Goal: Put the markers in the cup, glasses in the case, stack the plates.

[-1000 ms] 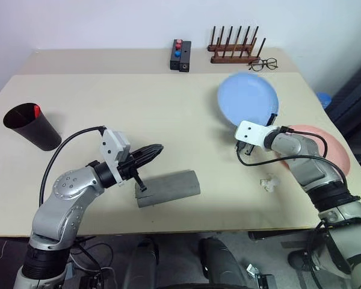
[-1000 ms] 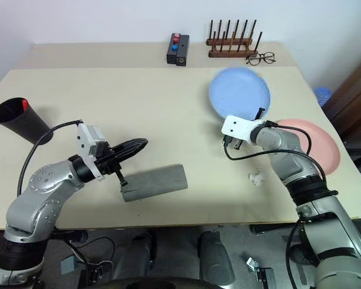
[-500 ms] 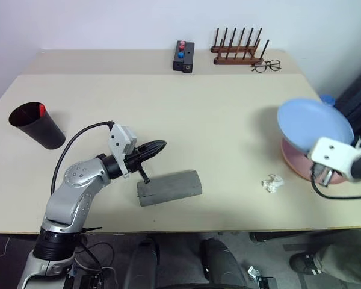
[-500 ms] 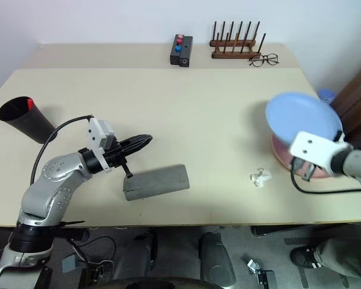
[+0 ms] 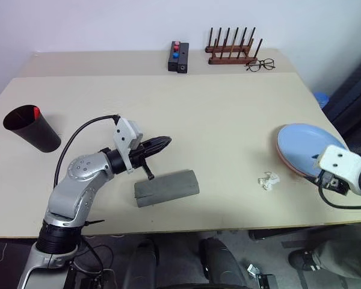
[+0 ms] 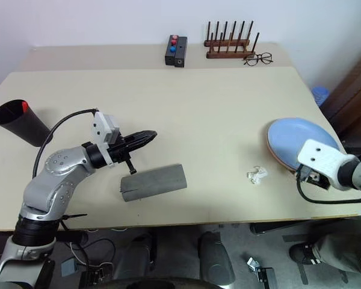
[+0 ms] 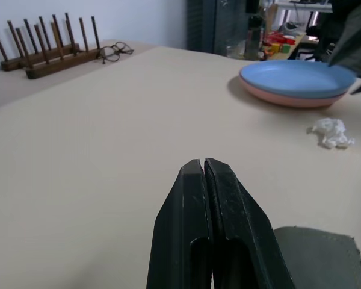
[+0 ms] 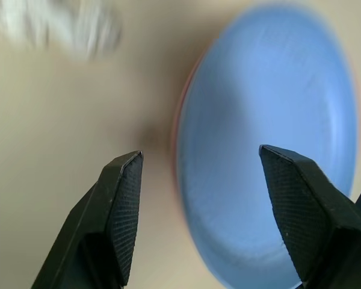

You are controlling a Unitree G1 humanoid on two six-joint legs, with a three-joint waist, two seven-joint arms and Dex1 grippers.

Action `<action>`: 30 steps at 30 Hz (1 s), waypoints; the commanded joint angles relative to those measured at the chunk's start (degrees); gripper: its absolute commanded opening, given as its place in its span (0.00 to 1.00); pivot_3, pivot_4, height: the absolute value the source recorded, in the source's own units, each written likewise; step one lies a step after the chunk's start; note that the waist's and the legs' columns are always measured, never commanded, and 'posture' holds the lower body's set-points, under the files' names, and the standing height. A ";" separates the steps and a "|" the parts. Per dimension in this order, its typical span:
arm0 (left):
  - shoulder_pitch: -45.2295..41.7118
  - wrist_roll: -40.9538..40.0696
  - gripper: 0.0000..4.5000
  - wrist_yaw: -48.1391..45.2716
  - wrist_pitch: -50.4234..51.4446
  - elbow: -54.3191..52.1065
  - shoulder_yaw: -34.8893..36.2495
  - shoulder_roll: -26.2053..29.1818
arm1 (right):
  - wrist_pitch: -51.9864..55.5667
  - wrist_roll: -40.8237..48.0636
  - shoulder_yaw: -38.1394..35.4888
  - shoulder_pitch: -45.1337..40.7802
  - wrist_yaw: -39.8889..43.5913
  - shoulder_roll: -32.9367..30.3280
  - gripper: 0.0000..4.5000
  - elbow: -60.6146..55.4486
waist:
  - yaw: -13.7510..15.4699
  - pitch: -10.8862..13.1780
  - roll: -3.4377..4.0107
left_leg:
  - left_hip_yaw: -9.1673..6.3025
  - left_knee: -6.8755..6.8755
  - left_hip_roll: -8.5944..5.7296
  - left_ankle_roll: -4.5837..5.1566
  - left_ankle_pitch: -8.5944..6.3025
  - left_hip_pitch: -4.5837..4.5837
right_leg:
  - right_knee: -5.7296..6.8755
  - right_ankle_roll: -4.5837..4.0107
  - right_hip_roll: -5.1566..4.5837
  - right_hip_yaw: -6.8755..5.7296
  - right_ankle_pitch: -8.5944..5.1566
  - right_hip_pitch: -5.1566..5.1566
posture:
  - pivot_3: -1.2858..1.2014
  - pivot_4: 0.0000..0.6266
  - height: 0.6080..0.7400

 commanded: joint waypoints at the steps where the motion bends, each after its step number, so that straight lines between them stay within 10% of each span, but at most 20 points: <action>1: -0.52 -3.46 0.00 -0.95 2.56 -3.58 1.71 1.21 | 3.33 6.14 -0.46 -0.10 2.63 0.94 0.63 -5.53 | 0.14 0.00 -0.01 | 0.00 -0.01 0.00 0.00 0.00 -0.01 | 0.00 0.01 0.00 0.00 -0.01 0.00 | 0.52 0.24 0.99; 14: 5.10 -6.96 0.00 -7.14 2.48 -6.33 1.49 5.57 | -1.29 -0.54 14.54 -0.45 -2.71 2.31 0.63 -1.66 | 0.22 0.00 -0.04 | 0.01 0.02 -0.02 0.02 -0.01 -0.05 | -0.04 0.02 -0.03 0.01 -0.03 -0.02 | 0.52 0.24 0.99; 21: 7.76 -4.00 0.00 -8.34 -2.93 -3.47 0.59 4.53 | 0.39 -1.48 17.57 -3.97 -3.60 2.19 0.04 -1.14 | 0.19 0.00 -0.04 | 0.01 0.02 -0.01 0.02 -0.01 -0.04 | -0.03 0.01 -0.03 0.01 -0.03 -0.03 | 0.52 0.24 0.99; 30: 8.07 -1.97 0.00 -7.43 -6.97 0.76 3.00 4.55 | 2.89 -2.69 13.91 -14.99 -5.31 -0.95 0.02 0.38 | 0.05 0.01 -0.01 | 0.02 0.07 -0.01 0.02 -0.02 -0.05 | -0.02 -0.02 -0.03 0.01 -0.01 -0.04 | 0.52 0.24 0.99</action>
